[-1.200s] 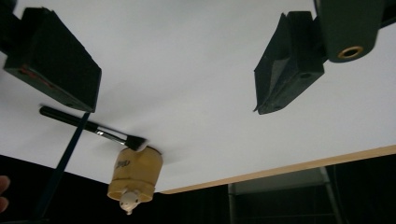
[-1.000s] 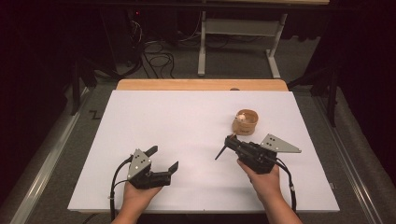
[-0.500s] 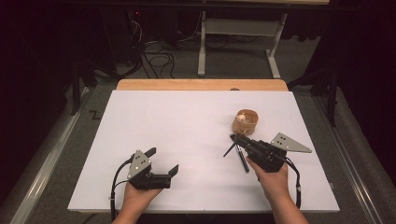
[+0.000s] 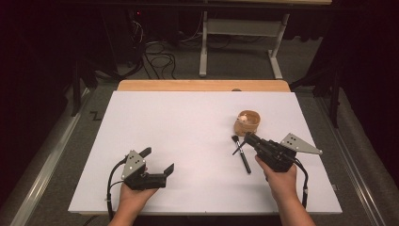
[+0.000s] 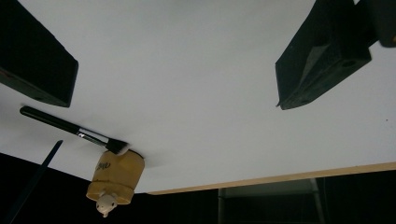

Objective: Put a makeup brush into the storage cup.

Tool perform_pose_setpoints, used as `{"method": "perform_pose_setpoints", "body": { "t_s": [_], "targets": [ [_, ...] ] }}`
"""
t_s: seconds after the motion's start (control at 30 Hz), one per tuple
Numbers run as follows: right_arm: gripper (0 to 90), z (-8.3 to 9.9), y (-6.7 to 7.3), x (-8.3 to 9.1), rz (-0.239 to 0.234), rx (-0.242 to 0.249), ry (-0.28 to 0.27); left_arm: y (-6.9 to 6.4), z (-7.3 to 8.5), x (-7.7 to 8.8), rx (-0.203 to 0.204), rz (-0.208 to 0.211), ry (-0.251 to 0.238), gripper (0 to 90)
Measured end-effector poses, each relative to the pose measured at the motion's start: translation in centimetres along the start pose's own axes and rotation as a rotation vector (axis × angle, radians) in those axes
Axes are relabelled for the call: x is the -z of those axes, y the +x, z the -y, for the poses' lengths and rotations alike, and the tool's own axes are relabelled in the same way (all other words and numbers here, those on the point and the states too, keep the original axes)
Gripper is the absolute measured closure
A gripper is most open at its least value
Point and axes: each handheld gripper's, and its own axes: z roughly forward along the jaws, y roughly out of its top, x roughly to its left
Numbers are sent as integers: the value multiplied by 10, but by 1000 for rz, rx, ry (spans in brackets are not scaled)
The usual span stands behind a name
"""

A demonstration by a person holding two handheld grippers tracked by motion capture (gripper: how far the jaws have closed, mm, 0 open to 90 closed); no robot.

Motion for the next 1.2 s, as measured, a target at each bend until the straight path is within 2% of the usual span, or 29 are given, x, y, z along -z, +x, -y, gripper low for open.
{"method": "perform_pose_setpoints", "body": {
  "t_s": [0.23, 0.53, 1.2],
  "targets": [
    [849, 0, -12, 7, 50, -8, -7, 2, 0, 1, -4, 0, 7, 4],
    [849, -1, -21, 15, 103, 7, -15, 1, 0, 1, -7, 9, 10, 7],
    [850, -3, -35, 27, 173, 21, -36, 1, 0, 2, -14, 14, 18, 12]
  ]
}}
